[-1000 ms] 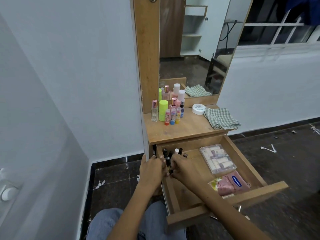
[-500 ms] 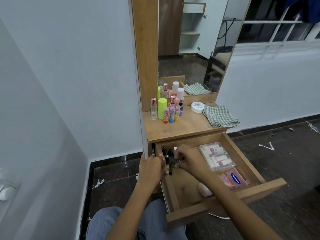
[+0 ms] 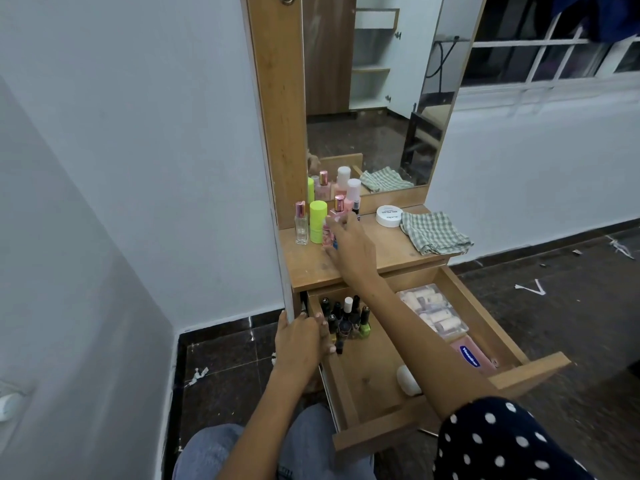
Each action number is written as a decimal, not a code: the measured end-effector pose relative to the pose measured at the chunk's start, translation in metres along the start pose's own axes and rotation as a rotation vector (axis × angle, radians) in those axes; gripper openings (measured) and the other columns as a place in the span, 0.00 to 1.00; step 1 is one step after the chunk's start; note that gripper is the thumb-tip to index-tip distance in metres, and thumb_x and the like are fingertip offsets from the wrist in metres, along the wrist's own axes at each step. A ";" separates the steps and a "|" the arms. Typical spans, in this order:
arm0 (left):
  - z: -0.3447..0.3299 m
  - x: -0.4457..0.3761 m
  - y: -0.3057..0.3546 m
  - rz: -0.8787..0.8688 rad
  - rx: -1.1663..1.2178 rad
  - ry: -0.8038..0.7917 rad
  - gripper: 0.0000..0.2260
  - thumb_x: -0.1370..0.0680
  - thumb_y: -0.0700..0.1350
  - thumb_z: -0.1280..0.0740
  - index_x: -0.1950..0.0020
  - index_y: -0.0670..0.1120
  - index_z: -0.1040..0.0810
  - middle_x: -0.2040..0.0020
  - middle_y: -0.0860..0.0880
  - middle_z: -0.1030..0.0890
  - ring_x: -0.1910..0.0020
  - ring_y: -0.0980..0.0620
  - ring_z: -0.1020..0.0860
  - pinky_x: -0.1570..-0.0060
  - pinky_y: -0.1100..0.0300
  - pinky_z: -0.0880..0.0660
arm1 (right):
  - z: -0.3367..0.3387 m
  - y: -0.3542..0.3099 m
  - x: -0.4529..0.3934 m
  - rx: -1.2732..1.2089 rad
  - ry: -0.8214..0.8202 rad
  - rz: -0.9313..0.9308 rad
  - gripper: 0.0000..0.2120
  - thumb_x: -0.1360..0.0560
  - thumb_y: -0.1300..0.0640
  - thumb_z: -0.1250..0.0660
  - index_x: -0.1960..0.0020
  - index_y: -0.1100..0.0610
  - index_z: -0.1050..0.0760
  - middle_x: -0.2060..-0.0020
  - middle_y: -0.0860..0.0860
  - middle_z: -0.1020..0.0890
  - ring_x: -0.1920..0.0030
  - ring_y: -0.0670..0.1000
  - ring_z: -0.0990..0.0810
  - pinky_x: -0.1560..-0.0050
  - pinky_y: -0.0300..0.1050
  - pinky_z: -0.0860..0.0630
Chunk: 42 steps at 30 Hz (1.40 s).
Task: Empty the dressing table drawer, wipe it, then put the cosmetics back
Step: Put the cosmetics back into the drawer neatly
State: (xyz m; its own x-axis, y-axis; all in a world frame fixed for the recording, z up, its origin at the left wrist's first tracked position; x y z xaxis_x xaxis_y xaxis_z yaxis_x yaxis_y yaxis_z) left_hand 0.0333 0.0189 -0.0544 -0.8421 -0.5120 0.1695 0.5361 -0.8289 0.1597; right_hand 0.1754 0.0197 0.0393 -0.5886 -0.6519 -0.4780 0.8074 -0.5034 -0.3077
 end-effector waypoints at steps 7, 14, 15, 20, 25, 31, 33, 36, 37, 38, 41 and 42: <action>0.000 0.001 0.000 -0.010 -0.008 0.013 0.23 0.22 0.55 0.37 0.29 0.51 0.32 0.35 0.48 0.25 0.34 0.51 0.29 0.27 0.50 0.51 | 0.009 -0.007 0.007 -0.066 0.129 0.052 0.07 0.30 0.62 0.31 0.53 0.58 0.27 0.57 0.52 0.22 0.58 0.53 0.24 0.70 0.43 0.32; -0.004 -0.001 -0.001 -0.013 -0.003 0.009 0.25 0.22 0.55 0.36 0.27 0.49 0.34 0.35 0.48 0.25 0.33 0.52 0.30 0.27 0.51 0.51 | 0.038 0.026 0.056 -0.563 0.002 -0.116 0.12 0.33 0.59 0.24 0.54 0.53 0.25 0.61 0.43 0.20 0.58 0.38 0.19 0.60 0.32 0.23; -0.005 -0.002 -0.001 -0.014 -0.004 0.006 0.26 0.23 0.56 0.36 0.27 0.50 0.34 0.35 0.47 0.25 0.33 0.51 0.30 0.27 0.51 0.51 | 0.040 0.030 0.065 -0.596 -0.046 -0.117 0.12 0.33 0.61 0.24 0.55 0.55 0.24 0.61 0.43 0.19 0.59 0.38 0.19 0.60 0.31 0.23; -0.003 0.000 -0.001 -0.017 0.016 0.044 0.23 0.22 0.55 0.36 0.29 0.50 0.31 0.37 0.48 0.23 0.35 0.52 0.28 0.27 0.50 0.51 | 0.025 0.048 0.109 -0.541 -0.238 -0.117 0.14 0.37 0.66 0.23 0.60 0.50 0.23 0.65 0.46 0.18 0.62 0.41 0.18 0.61 0.34 0.22; -0.002 0.002 0.000 -0.017 0.013 0.035 0.22 0.22 0.54 0.37 0.29 0.50 0.30 0.36 0.48 0.23 0.34 0.51 0.29 0.27 0.50 0.51 | -0.014 0.045 0.137 -0.392 -0.365 -0.051 0.21 0.36 0.63 0.24 0.64 0.41 0.31 0.63 0.45 0.20 0.60 0.44 0.19 0.58 0.46 0.19; 0.000 0.004 0.001 -0.024 0.021 0.026 0.19 0.21 0.53 0.38 0.30 0.50 0.29 0.37 0.49 0.22 0.32 0.51 0.31 0.27 0.50 0.51 | -0.027 0.032 0.144 -0.213 -0.437 -0.007 0.08 0.33 0.59 0.26 0.58 0.51 0.24 0.59 0.46 0.18 0.56 0.44 0.20 0.63 0.27 0.32; 0.001 0.005 0.002 -0.020 0.023 0.027 0.18 0.20 0.52 0.39 0.31 0.50 0.28 0.38 0.48 0.22 0.33 0.51 0.30 0.27 0.50 0.51 | -0.027 0.029 0.142 -0.204 -0.443 -0.002 0.06 0.31 0.58 0.27 0.56 0.54 0.23 0.58 0.47 0.18 0.56 0.44 0.21 0.64 0.26 0.34; 0.001 0.005 0.001 -0.019 0.024 0.024 0.18 0.20 0.52 0.40 0.30 0.51 0.29 0.37 0.48 0.23 0.33 0.51 0.30 0.27 0.50 0.51 | -0.027 0.024 0.143 -0.202 -0.463 0.029 0.07 0.28 0.59 0.30 0.51 0.59 0.23 0.55 0.49 0.18 0.54 0.46 0.21 0.62 0.24 0.35; 0.001 0.004 0.001 -0.020 0.017 0.019 0.19 0.20 0.53 0.40 0.30 0.51 0.29 0.37 0.48 0.23 0.33 0.51 0.30 0.27 0.50 0.51 | -0.026 0.023 0.143 -0.179 -0.467 0.044 0.09 0.28 0.58 0.30 0.49 0.58 0.23 0.55 0.48 0.18 0.53 0.46 0.21 0.63 0.25 0.35; 0.000 0.004 0.001 -0.023 0.010 0.015 0.19 0.20 0.53 0.40 0.29 0.51 0.30 0.37 0.49 0.23 0.33 0.51 0.30 0.27 0.49 0.51 | -0.025 0.023 0.144 -0.152 -0.463 0.055 0.10 0.29 0.58 0.30 0.47 0.56 0.23 0.54 0.47 0.18 0.52 0.46 0.21 0.62 0.26 0.35; -0.001 0.003 0.000 -0.021 0.011 0.022 0.20 0.21 0.53 0.38 0.30 0.50 0.30 0.37 0.49 0.23 0.33 0.51 0.29 0.27 0.50 0.51 | -0.019 0.029 0.136 -0.136 -0.445 0.045 0.13 0.32 0.59 0.29 0.49 0.51 0.23 0.54 0.46 0.19 0.54 0.47 0.20 0.57 0.40 0.25; 0.000 0.002 0.000 -0.016 0.015 0.029 0.19 0.21 0.53 0.38 0.30 0.50 0.30 0.38 0.48 0.23 0.34 0.51 0.29 0.27 0.50 0.51 | -0.015 0.033 0.130 -0.147 -0.434 0.025 0.13 0.33 0.61 0.28 0.50 0.50 0.23 0.55 0.46 0.18 0.55 0.47 0.20 0.56 0.44 0.23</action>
State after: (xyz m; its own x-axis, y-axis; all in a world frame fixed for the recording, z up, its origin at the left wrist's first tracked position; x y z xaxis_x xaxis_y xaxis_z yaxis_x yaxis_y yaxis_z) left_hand 0.0312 0.0175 -0.0544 -0.8521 -0.5049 0.1380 0.5228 -0.8340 0.1765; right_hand 0.1259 -0.0727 -0.0455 -0.5057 -0.8559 -0.1080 0.8005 -0.4189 -0.4286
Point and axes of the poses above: each hand's wrist, its own x-axis away from the middle knuckle, its own z-axis out of the back of the hand, y = z × x, the point moved 9 cm from there along -x, towards the middle knuckle
